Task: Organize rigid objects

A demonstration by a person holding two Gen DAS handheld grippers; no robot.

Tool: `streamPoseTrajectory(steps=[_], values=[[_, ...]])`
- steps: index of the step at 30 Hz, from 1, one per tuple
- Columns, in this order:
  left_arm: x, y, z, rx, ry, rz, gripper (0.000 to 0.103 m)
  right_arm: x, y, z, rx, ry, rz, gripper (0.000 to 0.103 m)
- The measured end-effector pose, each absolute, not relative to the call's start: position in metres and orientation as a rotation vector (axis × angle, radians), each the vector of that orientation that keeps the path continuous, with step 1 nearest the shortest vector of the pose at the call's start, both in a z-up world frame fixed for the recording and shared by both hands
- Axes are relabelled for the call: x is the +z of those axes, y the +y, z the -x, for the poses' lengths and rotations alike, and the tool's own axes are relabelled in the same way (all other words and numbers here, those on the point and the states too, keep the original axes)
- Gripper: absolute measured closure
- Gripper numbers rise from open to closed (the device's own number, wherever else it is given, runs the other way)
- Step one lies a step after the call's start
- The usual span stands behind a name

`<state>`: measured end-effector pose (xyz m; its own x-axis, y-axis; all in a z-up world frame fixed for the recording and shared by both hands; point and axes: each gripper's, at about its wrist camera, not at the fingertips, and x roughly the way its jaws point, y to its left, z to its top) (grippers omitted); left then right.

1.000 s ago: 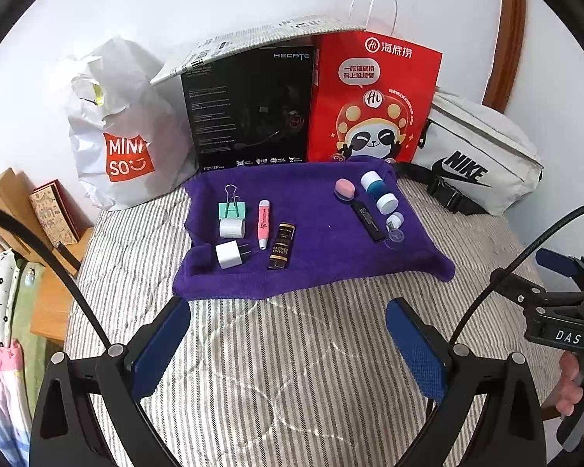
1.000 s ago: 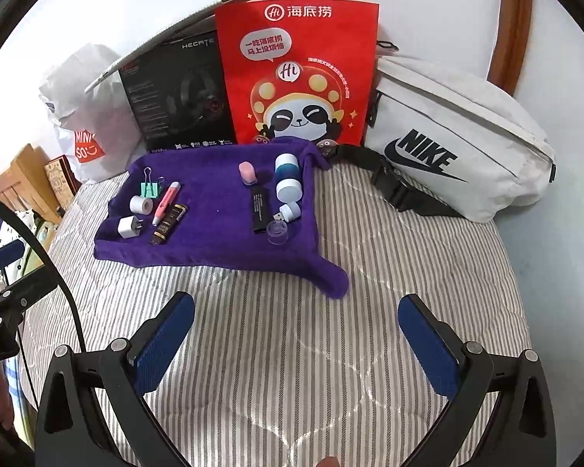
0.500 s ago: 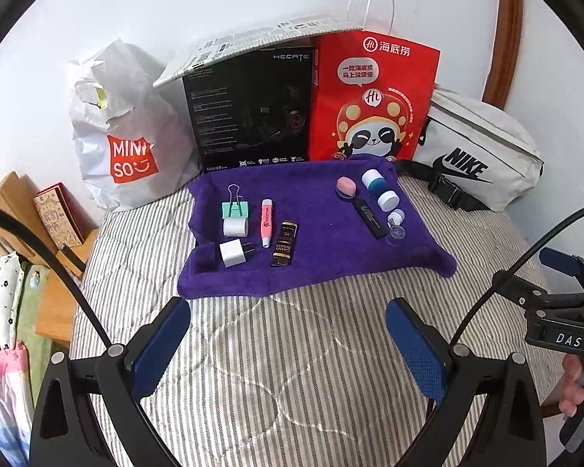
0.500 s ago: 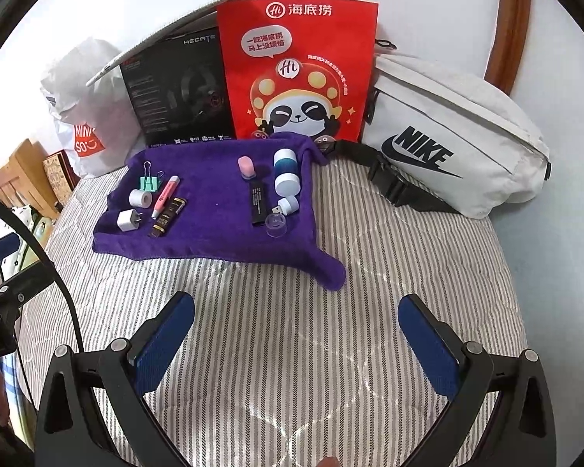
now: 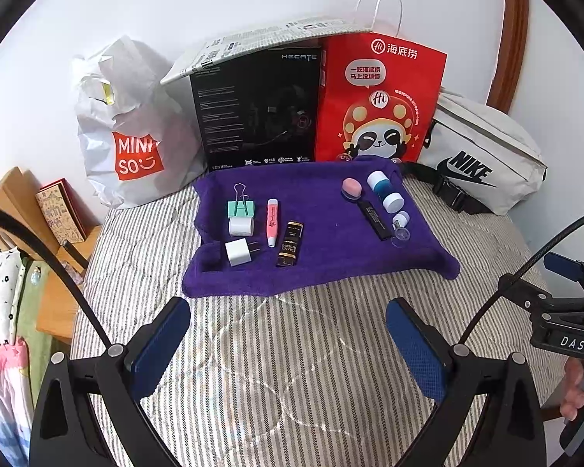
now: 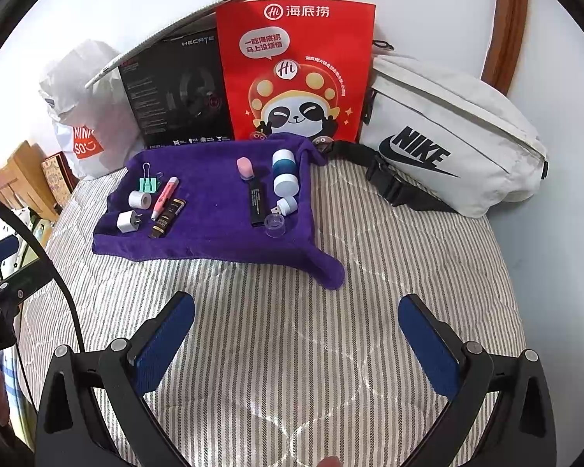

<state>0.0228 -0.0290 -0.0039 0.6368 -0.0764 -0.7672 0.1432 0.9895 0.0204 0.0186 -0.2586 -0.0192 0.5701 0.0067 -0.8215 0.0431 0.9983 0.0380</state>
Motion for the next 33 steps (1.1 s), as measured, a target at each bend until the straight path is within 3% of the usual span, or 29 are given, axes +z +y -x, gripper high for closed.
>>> streamPoseTrajectory(steps=[33], values=[[-0.0086, -0.0259, -0.0274, -0.126, 0.888, -0.093, 0.001, -0.0221, -0.2520, -0.0210, -0.026, 0.978, -0.044, 0.000]])
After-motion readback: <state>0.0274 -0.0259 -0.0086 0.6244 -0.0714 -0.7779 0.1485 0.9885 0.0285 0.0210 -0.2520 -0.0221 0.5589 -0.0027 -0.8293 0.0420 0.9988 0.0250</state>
